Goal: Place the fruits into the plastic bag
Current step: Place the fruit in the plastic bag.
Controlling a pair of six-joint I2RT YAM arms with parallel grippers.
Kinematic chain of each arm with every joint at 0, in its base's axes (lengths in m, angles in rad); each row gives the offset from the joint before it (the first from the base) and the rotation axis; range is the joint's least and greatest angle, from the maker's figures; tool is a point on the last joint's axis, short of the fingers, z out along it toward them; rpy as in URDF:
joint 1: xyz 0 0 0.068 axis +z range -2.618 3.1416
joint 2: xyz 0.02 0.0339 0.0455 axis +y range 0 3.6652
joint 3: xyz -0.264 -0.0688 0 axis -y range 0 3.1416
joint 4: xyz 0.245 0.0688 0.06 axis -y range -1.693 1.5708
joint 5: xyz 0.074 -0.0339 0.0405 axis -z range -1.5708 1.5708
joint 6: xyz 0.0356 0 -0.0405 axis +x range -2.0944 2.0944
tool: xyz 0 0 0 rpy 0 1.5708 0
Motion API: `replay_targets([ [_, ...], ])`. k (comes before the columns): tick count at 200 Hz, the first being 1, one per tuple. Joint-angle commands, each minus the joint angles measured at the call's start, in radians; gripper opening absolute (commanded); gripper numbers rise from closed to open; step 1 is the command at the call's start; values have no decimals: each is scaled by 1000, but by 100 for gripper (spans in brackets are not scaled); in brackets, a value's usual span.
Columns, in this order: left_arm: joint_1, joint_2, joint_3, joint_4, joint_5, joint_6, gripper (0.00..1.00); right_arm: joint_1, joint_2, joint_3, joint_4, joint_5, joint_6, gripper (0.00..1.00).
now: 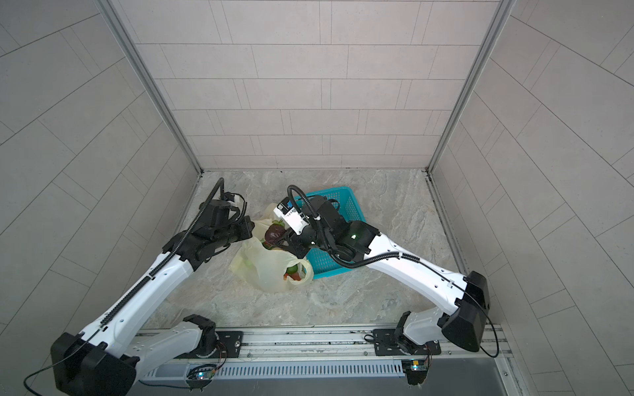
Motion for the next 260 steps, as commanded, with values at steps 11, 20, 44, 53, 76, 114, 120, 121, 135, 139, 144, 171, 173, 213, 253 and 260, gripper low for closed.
replay_targets([
  [11, 5, -50, 27, -36, -7, 43, 0, -2, 70, 38, -31, 5, -23, 26],
  [20, 5, -62, 25, -38, -7, 47, 0, -3, 85, 32, -35, 8, -25, 26],
  [44, 5, -74, 36, -68, -18, 67, 0, -1, 118, 6, -34, 13, -20, 27],
  [53, 5, -74, 43, -80, -22, 74, 0, 2, 129, 2, -40, 17, -23, 27],
  [76, 4, -71, 43, -78, -18, 73, 0, 28, 154, 10, -76, 41, -57, 27],
  [114, 3, -52, 41, -51, -10, 64, 0, 77, 192, 28, -130, 17, -96, 27],
  [120, 3, -51, 42, -47, -5, 64, 0, 84, 198, 30, -138, 9, -104, 28],
  [121, 3, -51, 42, -46, -5, 63, 0, 86, 200, 30, -139, 9, -105, 28],
  [135, 3, -48, 44, -41, 0, 64, 0, 89, 212, 28, -142, 9, -106, 28],
  [139, 3, -49, 45, -40, 1, 65, 0, 89, 215, 27, -142, 12, -104, 28],
  [144, 3, -48, 48, -42, 1, 66, 0, 86, 220, 27, -142, 16, -105, 28],
  [171, 3, -50, 60, -56, 1, 74, 0, 51, 262, 43, -136, 32, -96, 29],
  [173, 3, -50, 59, -56, 1, 74, 0, 47, 268, 46, -137, 34, -96, 29],
  [213, 3, -63, 41, -53, -12, 54, 0, -18, 374, 151, -153, 130, -52, 36],
  [253, 3, -47, 43, -52, -24, 37, 0, -53, 421, 257, -237, 106, -26, 69],
  [260, 3, -45, 45, -50, -27, 36, 0, -53, 407, 250, -232, 94, -27, 72],
])
